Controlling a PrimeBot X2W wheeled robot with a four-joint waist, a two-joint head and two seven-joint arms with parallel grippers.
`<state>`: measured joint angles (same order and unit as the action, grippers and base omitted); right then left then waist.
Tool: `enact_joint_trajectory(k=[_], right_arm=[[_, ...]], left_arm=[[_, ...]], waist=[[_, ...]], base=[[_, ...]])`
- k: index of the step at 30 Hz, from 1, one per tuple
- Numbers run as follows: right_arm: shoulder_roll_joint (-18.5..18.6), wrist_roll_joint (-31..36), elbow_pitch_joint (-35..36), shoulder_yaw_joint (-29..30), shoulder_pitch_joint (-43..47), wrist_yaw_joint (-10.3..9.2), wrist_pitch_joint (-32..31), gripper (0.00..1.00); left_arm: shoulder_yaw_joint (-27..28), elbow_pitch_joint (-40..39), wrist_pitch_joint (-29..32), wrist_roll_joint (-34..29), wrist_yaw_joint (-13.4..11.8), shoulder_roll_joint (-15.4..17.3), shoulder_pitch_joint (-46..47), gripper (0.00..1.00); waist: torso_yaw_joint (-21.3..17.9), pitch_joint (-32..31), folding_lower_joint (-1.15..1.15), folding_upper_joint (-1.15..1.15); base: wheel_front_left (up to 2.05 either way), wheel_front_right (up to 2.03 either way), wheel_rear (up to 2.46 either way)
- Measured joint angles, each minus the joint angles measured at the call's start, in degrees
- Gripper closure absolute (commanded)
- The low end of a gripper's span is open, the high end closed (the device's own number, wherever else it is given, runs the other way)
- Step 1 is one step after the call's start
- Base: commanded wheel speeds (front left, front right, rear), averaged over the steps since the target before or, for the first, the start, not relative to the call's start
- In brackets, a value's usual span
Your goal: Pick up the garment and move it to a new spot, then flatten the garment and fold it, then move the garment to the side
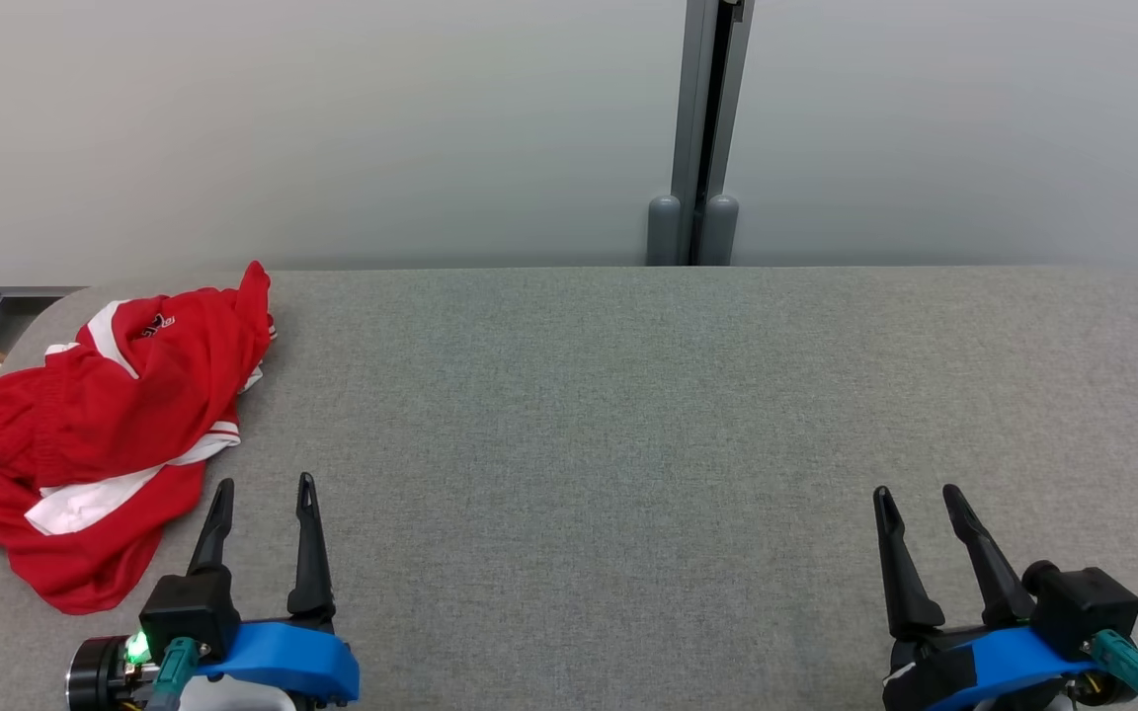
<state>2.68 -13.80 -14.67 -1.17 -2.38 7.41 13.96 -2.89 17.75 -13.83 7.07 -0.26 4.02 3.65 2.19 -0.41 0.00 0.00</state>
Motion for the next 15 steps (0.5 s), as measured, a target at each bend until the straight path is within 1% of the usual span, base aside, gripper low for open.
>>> enact_joint_trajectory(k=[10, 15], right_arm=[[0.0, 3.8, -0.3, -0.3, 0.0, 0.01, 0.9, 0.0], [0.0, 4.1, -0.4, -0.4, 0.0, 0.01, 1.0, 0.0]], left_arm=[[-0.3, 0.2, -1.1, -4.0, -0.6, 0.1, 0.0, 0.0], [-0.3, 0.3, -1.2, -4.3, -0.7, 0.1, 0.0, 0.0]], waist=[[0.1, -0.1, 0.0, 0.0], [0.1, -0.1, 0.0, 0.0]], base=[[0.0, 0.0, 0.0], [0.0, 0.0, 0.0]])
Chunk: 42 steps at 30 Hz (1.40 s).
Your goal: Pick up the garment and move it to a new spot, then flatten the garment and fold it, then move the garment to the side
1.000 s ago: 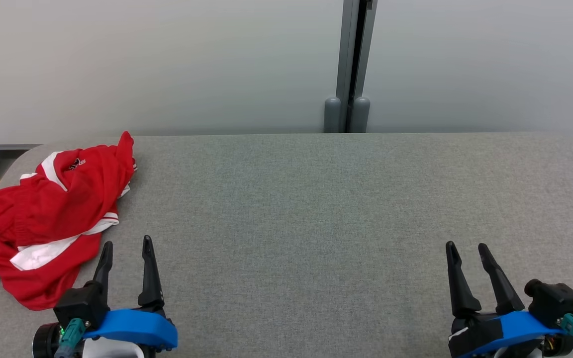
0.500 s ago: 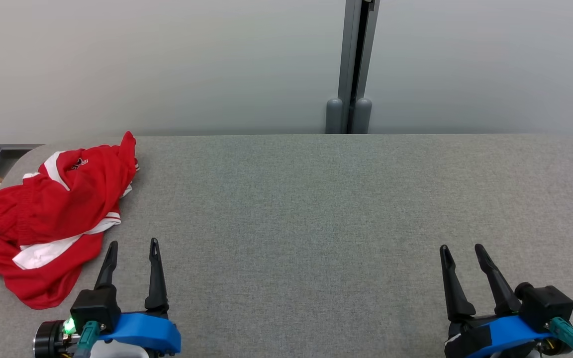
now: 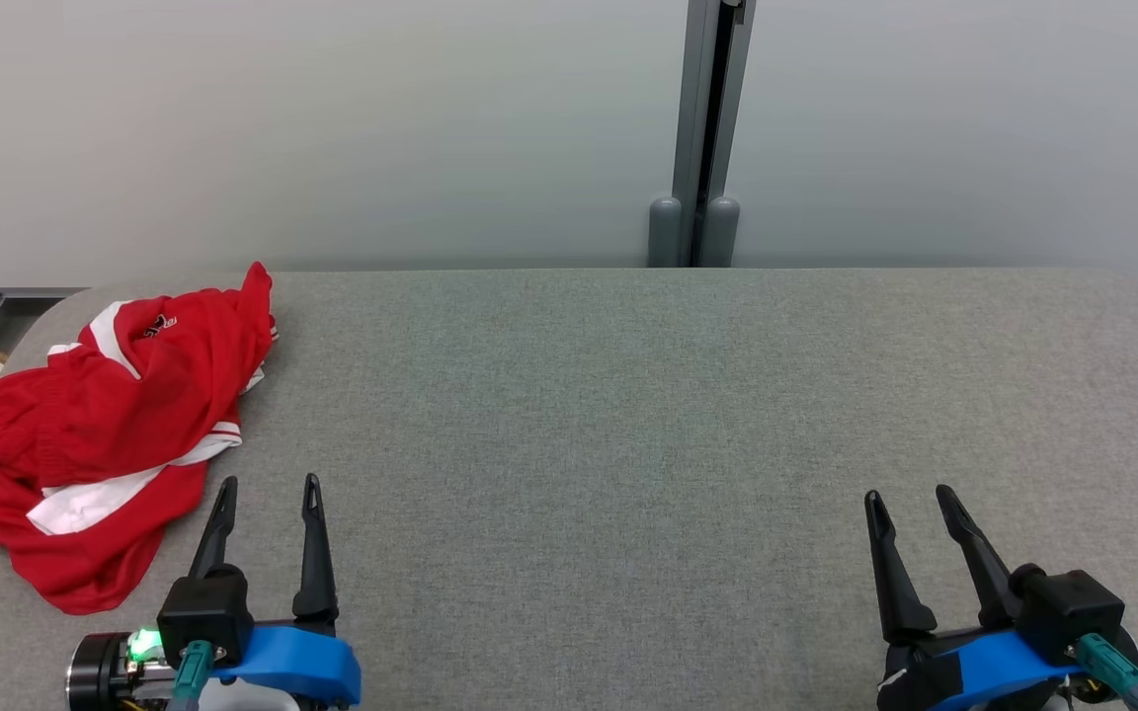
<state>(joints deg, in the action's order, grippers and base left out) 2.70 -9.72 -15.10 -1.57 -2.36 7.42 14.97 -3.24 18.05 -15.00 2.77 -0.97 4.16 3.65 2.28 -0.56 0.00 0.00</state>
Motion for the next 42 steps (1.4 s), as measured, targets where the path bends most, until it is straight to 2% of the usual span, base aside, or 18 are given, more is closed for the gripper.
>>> enact_joint_trajectory(k=[12, 20, 27, 42], right_arm=[[0.0, -0.1, -0.1, 0.0, 0.0, 0.0, 0.0, 0.0], [0.0, -0.5, 0.0, -0.4, 0.1, 0.01, 0.1, 0.0], [0.0, -0.9, -0.1, -0.7, 0.1, 0.04, 0.1, 0.0], [0.0, -1.0, -0.4, -1.5, -0.1, 0.05, 0.1, 0.0]], left_arm=[[0.0, 0.4, 0.0, 0.1, 0.0, 0.0, 0.0, 0.0], [1.0, 0.5, 0.0, 0.4, -0.3, 0.4, 0.4, 0.0], [1.5, 0.5, 0.0, 0.6, -0.2, 1.2, 1.1, 0.0], [3.0, 0.5, 0.0, 1.4, -0.8, 1.4, 1.5, 0.0]], waist=[[0.5, -0.1, 0.0, 0.0], [2.3, 0.3, 0.0, 0.0], [6.0, 0.9, 0.0, 0.0], [16.5, 2.3, 0.0, 0.0]], base=[[0.0, 0.0, 0.0], [0.0, 0.0, 0.0], [0.0, 0.0, 0.0], [0.0, 0.0, 0.0]])
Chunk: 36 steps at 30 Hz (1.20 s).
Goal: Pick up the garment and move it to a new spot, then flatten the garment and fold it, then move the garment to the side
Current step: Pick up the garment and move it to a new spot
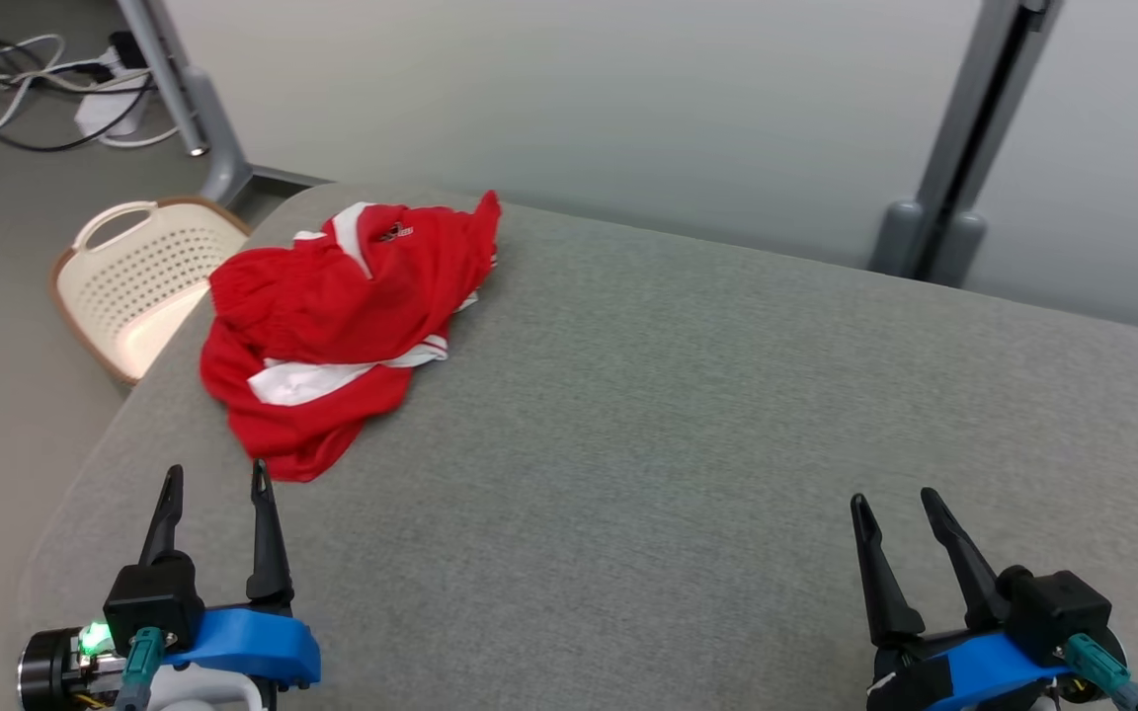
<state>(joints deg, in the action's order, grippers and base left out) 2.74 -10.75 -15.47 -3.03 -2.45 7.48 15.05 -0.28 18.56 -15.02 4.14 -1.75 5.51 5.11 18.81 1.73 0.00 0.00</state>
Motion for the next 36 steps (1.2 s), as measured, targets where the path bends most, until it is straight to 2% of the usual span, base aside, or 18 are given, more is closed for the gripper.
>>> enact_joint_trajectory(k=[9, 16, 27, 32, 36], right_arm=[[0.0, 0.0, -0.1, -0.2, -0.4, 0.0, 0.0, 0.0], [0.0, -0.3, -0.2, -0.7, -0.4, 0.0, 0.0, 0.0], [0.0, 0.9, -0.2, -1.6, -1.8, 0.0, 0.0, 0.0], [0.0, 3.3, 1.3, -1.8, -3.9, 0.0, -0.1, 0.0], [0.0, 4.7, 3.5, -2.0, -5.8, 0.0, -0.9, 0.0]], left_arm=[[1.2, 0.0, 0.0, 0.5, -0.2, 0.5, -0.2, 0.0], [1.9, -0.1, 0.0, 0.9, -0.3, 0.7, -0.6, 0.0], [3.3, -0.4, 0.0, 2.4, 0.2, 0.4, 2.4, 0.0], [5.2, -0.2, 0.0, 4.3, 1.4, 1.5, 9.6, 0.0], [7.1, 0.5, 0.0, 4.8, 2.6, 4.0, 17.3, 0.0]], waist=[[5.6, 0.6, 0.0, 0.0], [6.9, 0.8, 0.0, 0.0], [4.2, 2.3, 0.0, 0.0], [1.7, 4.9, 0.0, 0.0], [-1.0, 7.8, 0.0, 0.0]], base=[[0.0, 0.0, 0.0], [0.0, 0.0, 0.0], [0.0, 0.0, 0.0], [0.0, 0.0, 0.0], [0.0, 0.0, 0.0]])
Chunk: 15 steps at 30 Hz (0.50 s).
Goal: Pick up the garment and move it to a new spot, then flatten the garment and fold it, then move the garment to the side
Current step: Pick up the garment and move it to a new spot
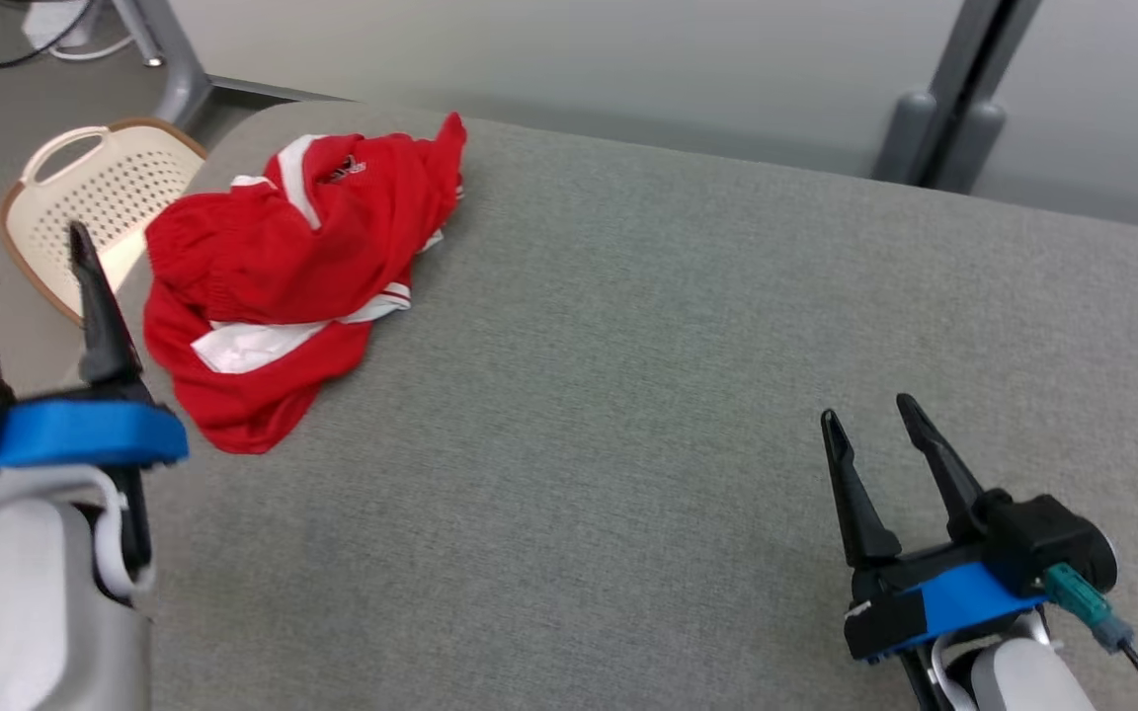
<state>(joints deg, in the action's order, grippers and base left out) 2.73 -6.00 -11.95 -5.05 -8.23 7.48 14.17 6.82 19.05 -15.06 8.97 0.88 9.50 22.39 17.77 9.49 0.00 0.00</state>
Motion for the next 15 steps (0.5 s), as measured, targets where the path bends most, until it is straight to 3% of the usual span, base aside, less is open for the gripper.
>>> enact_joint_trajectory(k=[7, 15], right_arm=[[0.0, 2.2, 5.3, 0.6, -3.1, 0.0, -1.3, 0.0], [0.0, 2.8, 10.0, 1.2, -4.1, 0.0, -2.1, 0.0]], left_arm=[[2.9, 3.2, 0.0, 1.0, 1.8, 4.9, 11.8, 0.0], [2.8, 16.3, 2.4, 2.7, 4.2, 9.9, 21.5, 0.0]], waist=[[-6.0, 6.1, 0.01, 0.0], [-12.5, 13.0, 0.01, 0.0]], base=[[0.0, 0.0, 0.0], [0.0, 0.0, 0.0]])
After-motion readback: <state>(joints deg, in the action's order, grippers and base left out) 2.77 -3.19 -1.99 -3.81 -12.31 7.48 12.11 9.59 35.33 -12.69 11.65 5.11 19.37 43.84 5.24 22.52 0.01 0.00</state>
